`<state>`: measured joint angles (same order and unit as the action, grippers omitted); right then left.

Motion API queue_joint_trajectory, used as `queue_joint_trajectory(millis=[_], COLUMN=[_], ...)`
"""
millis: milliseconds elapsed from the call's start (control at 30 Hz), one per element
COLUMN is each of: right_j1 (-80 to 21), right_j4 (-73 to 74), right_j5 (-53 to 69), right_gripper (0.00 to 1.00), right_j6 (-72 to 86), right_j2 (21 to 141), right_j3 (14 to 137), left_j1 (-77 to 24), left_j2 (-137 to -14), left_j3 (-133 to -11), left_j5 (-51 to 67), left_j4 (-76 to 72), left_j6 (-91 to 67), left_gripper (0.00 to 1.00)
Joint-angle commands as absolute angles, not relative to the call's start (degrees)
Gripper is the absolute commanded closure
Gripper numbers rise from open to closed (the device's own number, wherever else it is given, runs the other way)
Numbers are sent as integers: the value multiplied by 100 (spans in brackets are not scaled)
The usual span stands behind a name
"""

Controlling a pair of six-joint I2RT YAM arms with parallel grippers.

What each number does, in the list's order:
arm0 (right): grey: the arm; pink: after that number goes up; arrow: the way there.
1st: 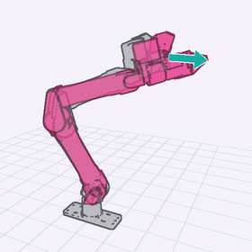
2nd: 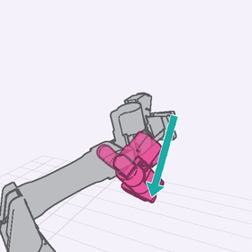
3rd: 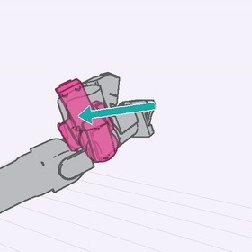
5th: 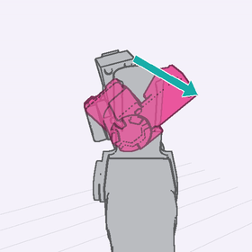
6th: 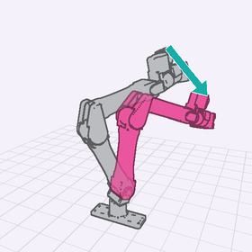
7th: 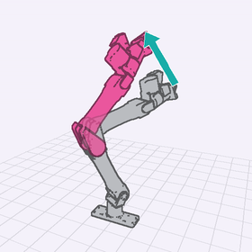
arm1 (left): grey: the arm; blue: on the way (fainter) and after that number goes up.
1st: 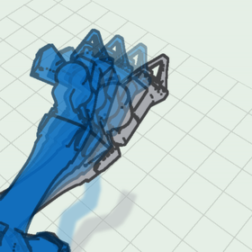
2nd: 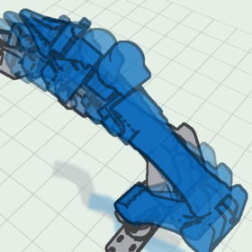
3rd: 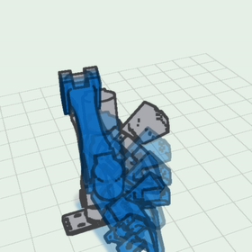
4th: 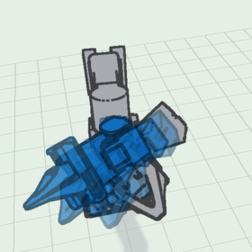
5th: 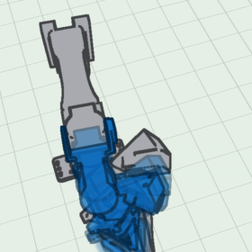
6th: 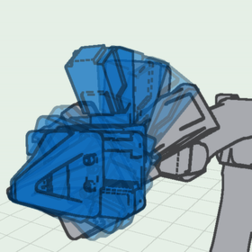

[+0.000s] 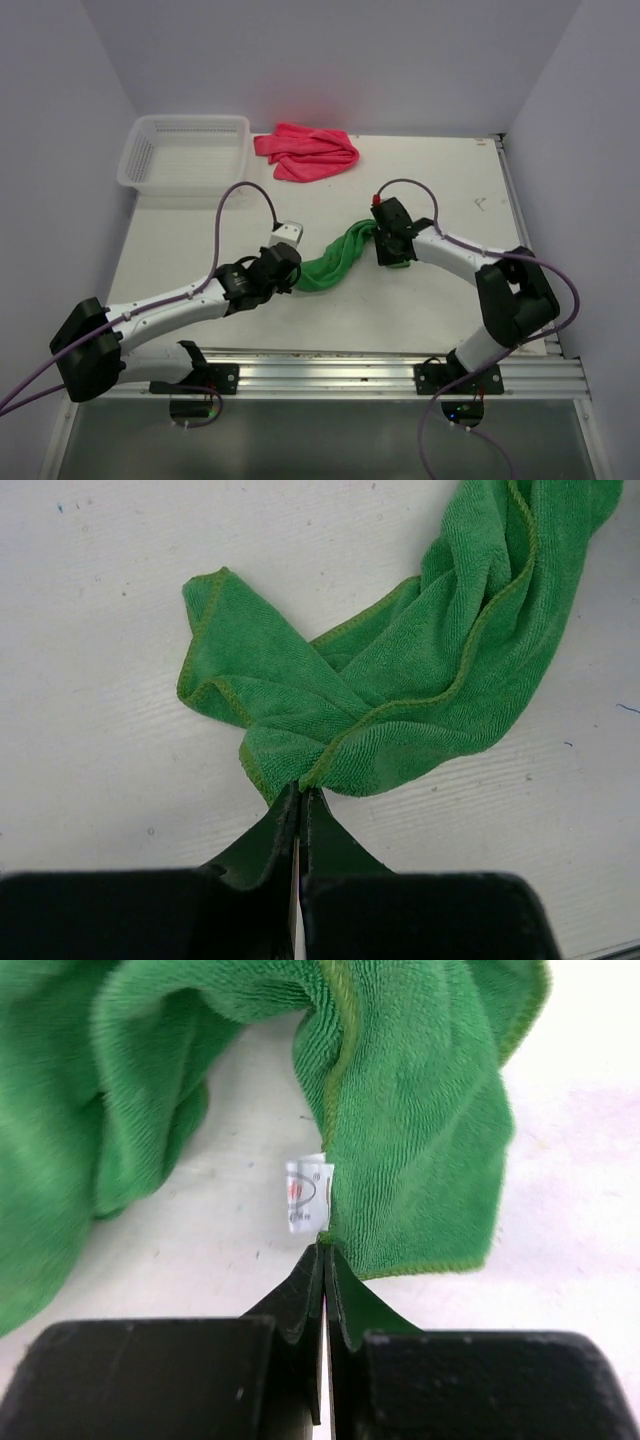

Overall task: Roll the towels
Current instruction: Flatten the towel

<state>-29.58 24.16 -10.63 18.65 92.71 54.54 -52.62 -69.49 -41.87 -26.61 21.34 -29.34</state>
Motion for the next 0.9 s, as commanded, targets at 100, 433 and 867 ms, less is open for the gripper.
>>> queue_joint_trajectory(millis=[100,433,867], right_j1=[-2962,-2953,-2918], right_j4=[3233,3744,3342], right_j5=[-897,-817,-476], right_gripper=[100,100,100], right_j6=[1995,2188,1987], right_j2=[7665,6364,6600], right_j3=[5678,5801,5364], left_j1=[-5238,-5151,-3973], left_j2=[-6662,-6390,-6495], left_j3=[-4693,-5062,-4386], left_j5=[-2786,-3340,-2092], left_j4=[2276,2839,2417], left_j6=[-2927,-3111,-3006], left_gripper=[100,100,100])
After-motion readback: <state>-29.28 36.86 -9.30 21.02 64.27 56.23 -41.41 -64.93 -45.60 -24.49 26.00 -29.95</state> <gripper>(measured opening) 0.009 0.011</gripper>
